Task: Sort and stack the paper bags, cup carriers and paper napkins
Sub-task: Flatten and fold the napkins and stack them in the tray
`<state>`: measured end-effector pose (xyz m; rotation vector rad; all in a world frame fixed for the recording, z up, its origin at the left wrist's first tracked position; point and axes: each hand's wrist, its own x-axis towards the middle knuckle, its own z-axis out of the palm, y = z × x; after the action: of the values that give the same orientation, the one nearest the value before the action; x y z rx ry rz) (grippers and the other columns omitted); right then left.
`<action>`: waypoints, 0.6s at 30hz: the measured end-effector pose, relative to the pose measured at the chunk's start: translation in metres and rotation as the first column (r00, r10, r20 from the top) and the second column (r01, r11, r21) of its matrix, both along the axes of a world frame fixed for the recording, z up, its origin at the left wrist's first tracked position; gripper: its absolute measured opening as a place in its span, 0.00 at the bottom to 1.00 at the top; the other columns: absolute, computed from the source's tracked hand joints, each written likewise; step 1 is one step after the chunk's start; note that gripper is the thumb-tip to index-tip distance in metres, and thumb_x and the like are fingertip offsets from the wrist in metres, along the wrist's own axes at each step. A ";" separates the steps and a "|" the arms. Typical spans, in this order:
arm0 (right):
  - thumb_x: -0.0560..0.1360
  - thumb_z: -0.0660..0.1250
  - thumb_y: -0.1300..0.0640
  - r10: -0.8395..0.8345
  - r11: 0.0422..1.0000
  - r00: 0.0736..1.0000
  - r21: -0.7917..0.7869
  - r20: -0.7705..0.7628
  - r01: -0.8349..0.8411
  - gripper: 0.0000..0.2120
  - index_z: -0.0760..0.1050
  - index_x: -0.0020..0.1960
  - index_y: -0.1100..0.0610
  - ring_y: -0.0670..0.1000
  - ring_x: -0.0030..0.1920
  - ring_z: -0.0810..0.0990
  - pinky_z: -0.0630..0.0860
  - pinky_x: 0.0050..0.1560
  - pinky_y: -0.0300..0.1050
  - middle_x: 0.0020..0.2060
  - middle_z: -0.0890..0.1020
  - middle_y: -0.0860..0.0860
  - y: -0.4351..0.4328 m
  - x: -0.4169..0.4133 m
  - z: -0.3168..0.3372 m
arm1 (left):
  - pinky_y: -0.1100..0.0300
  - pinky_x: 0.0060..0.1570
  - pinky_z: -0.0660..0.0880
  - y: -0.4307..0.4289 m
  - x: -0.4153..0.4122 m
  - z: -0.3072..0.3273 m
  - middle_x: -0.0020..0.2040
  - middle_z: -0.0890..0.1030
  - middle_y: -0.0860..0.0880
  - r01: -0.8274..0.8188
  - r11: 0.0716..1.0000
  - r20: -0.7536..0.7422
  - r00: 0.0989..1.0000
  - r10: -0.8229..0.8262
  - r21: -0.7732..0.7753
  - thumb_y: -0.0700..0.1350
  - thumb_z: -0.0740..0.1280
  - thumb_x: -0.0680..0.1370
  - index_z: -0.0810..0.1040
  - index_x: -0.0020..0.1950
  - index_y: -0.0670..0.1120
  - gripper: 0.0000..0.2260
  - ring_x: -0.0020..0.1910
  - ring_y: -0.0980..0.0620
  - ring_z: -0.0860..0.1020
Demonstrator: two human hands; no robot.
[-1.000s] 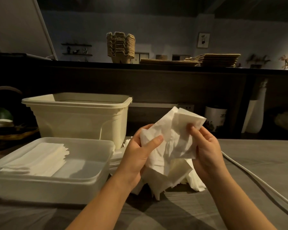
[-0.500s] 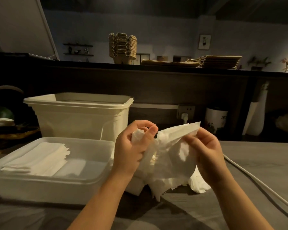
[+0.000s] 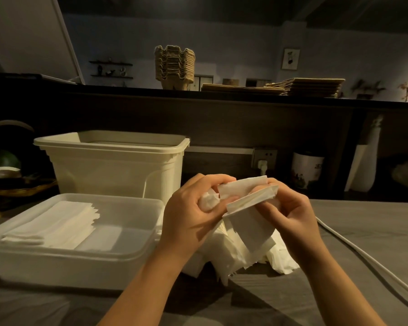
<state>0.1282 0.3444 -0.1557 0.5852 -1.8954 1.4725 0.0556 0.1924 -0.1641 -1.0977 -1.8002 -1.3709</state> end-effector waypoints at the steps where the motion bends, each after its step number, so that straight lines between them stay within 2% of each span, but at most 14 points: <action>1: 0.63 0.69 0.32 0.004 1.000 1.000 0.002 0.008 -0.004 0.15 0.81 0.43 0.40 0.41 0.46 0.79 0.77 0.43 0.34 0.42 0.80 0.39 0.000 0.000 0.000 | 0.67 0.41 0.77 0.000 0.000 0.000 0.48 0.80 0.56 0.002 1.000 -0.001 1.000 -0.002 0.015 0.62 0.64 0.72 0.75 0.56 0.58 0.16 0.47 0.55 0.79; 4: 0.62 0.68 0.31 -0.004 1.000 1.000 0.013 0.027 0.004 0.15 0.81 0.41 0.38 0.41 0.45 0.78 0.77 0.43 0.36 0.41 0.80 0.39 0.000 -0.001 -0.001 | 0.71 0.38 0.73 0.000 0.001 0.002 0.45 0.79 0.57 0.015 0.998 -0.003 1.000 -0.015 0.063 0.62 0.60 0.75 0.79 0.51 0.56 0.14 0.44 0.58 0.78; 8: 0.61 0.69 0.31 0.000 1.000 1.000 0.027 0.030 -0.001 0.14 0.80 0.41 0.38 0.43 0.46 0.78 0.77 0.43 0.37 0.41 0.80 0.40 0.001 -0.001 -0.001 | 0.74 0.39 0.71 0.001 0.002 0.002 0.44 0.79 0.57 0.040 0.996 0.030 0.999 -0.043 0.080 0.56 0.60 0.76 0.79 0.50 0.53 0.12 0.45 0.60 0.77; 10: 0.60 0.72 0.37 -0.009 1.000 0.999 0.026 0.035 0.008 0.11 0.81 0.40 0.38 0.43 0.45 0.79 0.78 0.43 0.38 0.41 0.80 0.40 0.002 -0.002 -0.001 | 0.74 0.39 0.71 0.002 0.002 0.001 0.45 0.79 0.56 0.056 0.995 0.056 0.997 -0.061 0.079 0.55 0.59 0.76 0.80 0.50 0.52 0.13 0.46 0.60 0.77; 12: 0.62 0.69 0.44 -0.005 1.000 0.999 0.021 0.050 0.004 0.06 0.80 0.39 0.38 0.42 0.44 0.78 0.78 0.42 0.38 0.39 0.79 0.39 0.003 -0.003 -0.002 | 0.74 0.40 0.72 0.002 0.001 0.000 0.45 0.79 0.58 0.048 0.996 0.063 0.997 -0.053 0.075 0.56 0.60 0.75 0.79 0.48 0.55 0.10 0.47 0.60 0.77; 15: 0.62 0.66 0.46 0.000 1.000 0.997 0.022 0.075 -0.002 0.06 0.80 0.38 0.38 0.43 0.44 0.78 0.78 0.42 0.38 0.39 0.79 0.40 0.003 -0.003 -0.002 | 0.73 0.42 0.72 0.002 -0.001 0.000 0.43 0.78 0.59 0.017 0.998 0.049 0.999 -0.020 0.060 0.56 0.62 0.73 0.75 0.45 0.60 0.04 0.46 0.60 0.77; 18: 0.62 0.66 0.44 -0.015 1.000 0.997 0.013 0.080 0.014 0.08 0.81 0.40 0.38 0.44 0.47 0.78 0.79 0.44 0.40 0.43 0.79 0.40 0.002 -0.005 -0.003 | 0.72 0.44 0.72 0.001 0.000 0.000 0.43 0.78 0.57 -0.003 0.996 0.060 0.998 -0.002 0.092 0.56 0.62 0.73 0.77 0.44 0.56 0.07 0.46 0.60 0.77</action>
<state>0.1235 0.3466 -0.1585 0.5237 -1.9679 1.4959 0.0555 0.1937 -0.1642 -1.0179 -1.7601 -1.4857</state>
